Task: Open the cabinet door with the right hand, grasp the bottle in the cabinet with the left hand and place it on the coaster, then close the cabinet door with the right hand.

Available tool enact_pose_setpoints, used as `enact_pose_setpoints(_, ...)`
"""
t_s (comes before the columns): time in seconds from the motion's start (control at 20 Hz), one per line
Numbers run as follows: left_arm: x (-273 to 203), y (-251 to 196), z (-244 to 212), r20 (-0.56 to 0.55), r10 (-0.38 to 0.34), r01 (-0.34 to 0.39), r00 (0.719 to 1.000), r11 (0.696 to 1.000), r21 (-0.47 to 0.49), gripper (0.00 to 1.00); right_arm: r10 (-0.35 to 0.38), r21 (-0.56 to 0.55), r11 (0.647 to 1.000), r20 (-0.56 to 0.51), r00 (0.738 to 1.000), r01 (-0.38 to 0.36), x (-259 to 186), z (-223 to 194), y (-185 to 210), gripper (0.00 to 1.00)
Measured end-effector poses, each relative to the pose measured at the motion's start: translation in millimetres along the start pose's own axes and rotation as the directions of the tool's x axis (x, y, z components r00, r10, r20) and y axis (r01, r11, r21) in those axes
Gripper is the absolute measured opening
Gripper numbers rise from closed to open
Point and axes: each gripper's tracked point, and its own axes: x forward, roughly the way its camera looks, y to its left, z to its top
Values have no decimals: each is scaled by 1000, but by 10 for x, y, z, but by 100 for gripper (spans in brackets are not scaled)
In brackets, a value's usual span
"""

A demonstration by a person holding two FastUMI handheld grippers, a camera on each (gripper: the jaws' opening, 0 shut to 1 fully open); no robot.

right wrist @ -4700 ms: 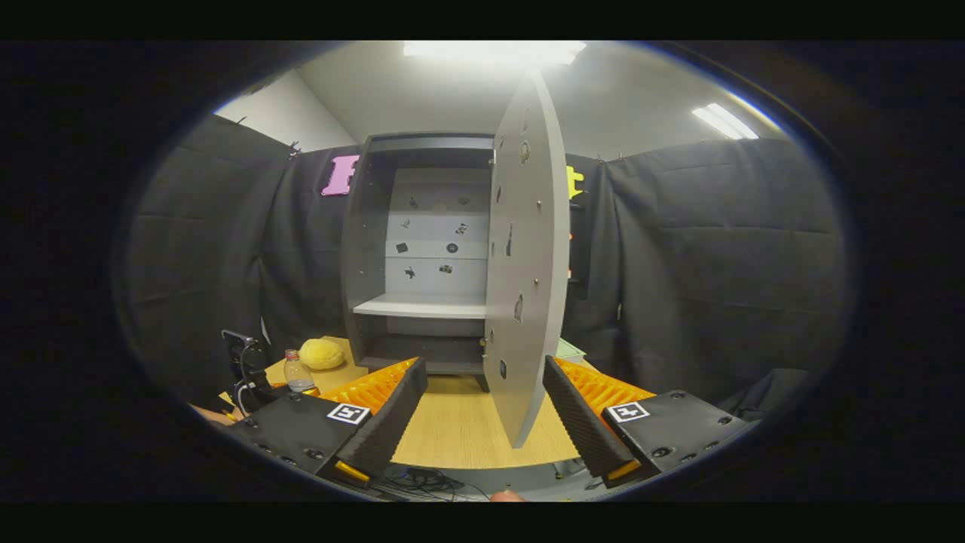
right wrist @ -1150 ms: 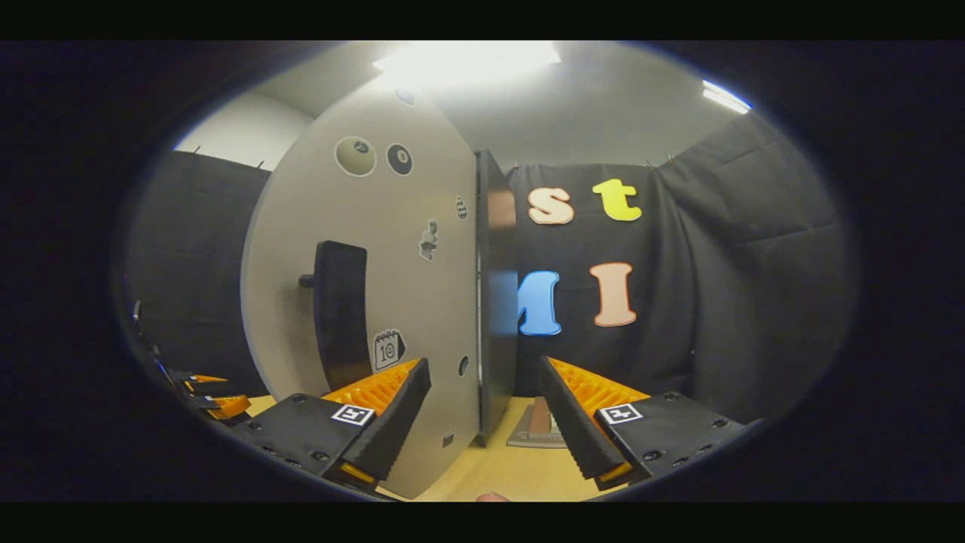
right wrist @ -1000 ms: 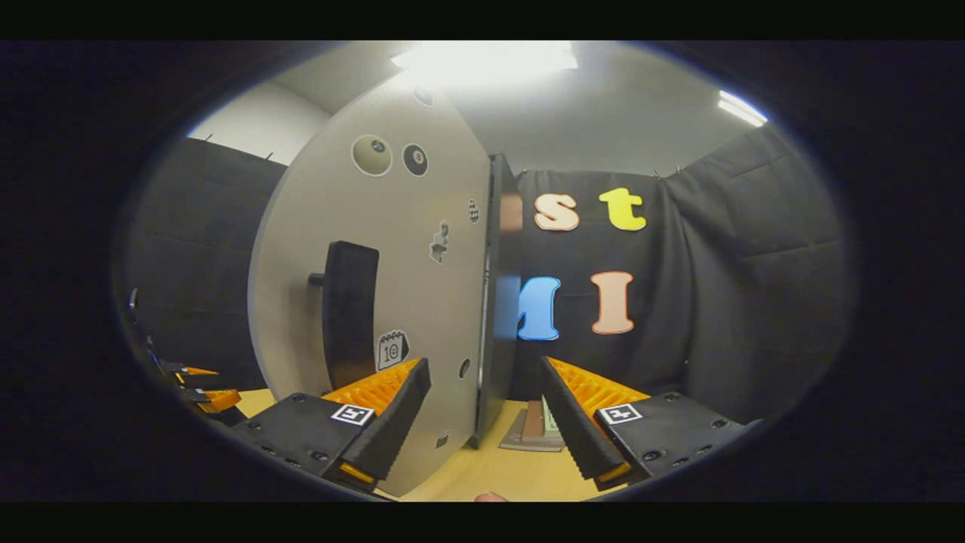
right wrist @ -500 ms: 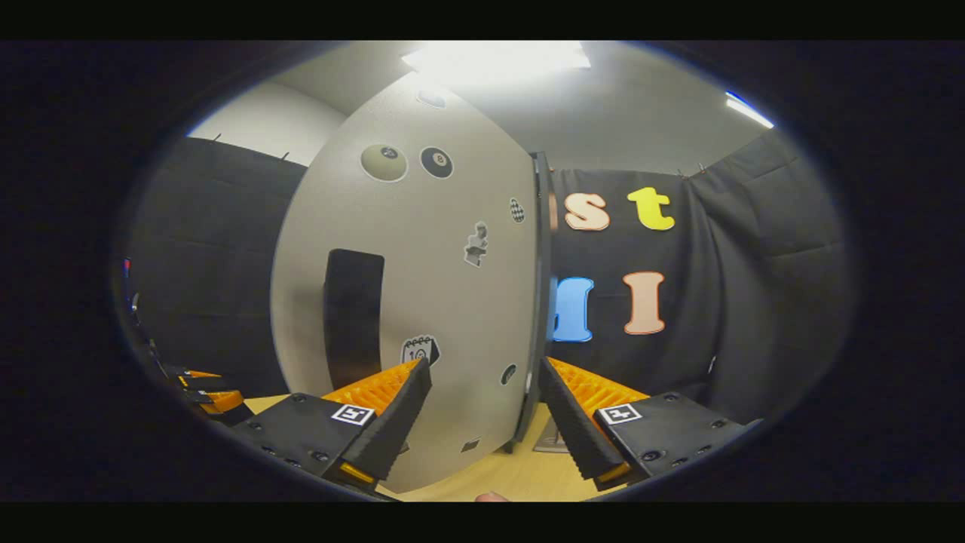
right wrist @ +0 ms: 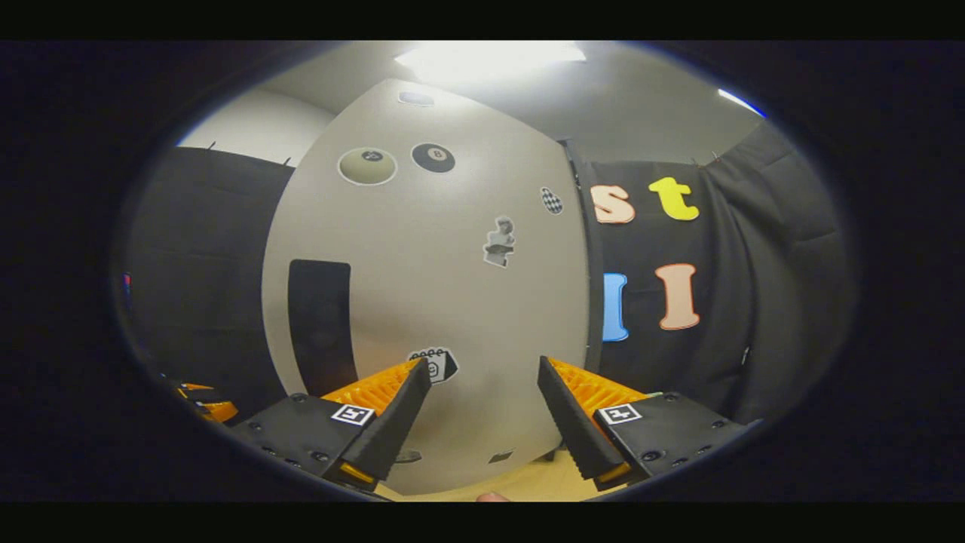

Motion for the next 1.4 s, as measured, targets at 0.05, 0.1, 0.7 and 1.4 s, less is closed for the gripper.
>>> enact_pose_setpoints(0.05, -18, 74, -13, -3, 12, -12, 1000, 1000, -1, 80, 6, 1, 1000, -3, 1000, -6, 87, -11, 70, 92)
enact_pose_setpoints(0.1, -30, 145, -17, -8, 24, -24, 1000, 1000, -3, 80, 12, 8, 1000, -7, 1000, -11, 170, -31, 129, 92)
enact_pose_setpoints(0.7, 187, 434, 169, -15, 32, -32, 999, 999, -2, 80, -115, 90, 989, -18, 993, 116, 447, -143, 345, 94)
enact_pose_setpoints(1.4, 533, -580, 596, 32, -195, 196, 980, 980, -29, 80, -353, -41, 935, 19, 935, 353, -820, -488, -61, 95)
